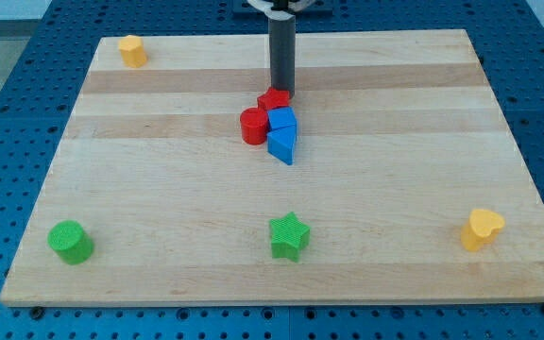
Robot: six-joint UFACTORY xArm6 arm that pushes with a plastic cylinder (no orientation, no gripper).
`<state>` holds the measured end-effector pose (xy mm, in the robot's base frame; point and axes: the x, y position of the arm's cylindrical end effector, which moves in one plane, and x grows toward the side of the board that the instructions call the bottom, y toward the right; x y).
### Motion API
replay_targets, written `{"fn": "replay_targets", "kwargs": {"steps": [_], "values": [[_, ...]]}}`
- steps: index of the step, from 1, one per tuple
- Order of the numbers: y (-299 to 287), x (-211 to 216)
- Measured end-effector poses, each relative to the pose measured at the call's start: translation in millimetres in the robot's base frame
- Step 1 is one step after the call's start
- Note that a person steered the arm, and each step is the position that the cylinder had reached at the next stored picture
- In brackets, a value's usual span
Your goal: Push the red circle towards down
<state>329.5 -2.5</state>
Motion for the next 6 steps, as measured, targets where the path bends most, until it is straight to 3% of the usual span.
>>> {"fn": "replay_targets", "kwargs": {"steps": [3,6], "values": [[-1.2,-25.9],[-108.8,-89.7]]}}
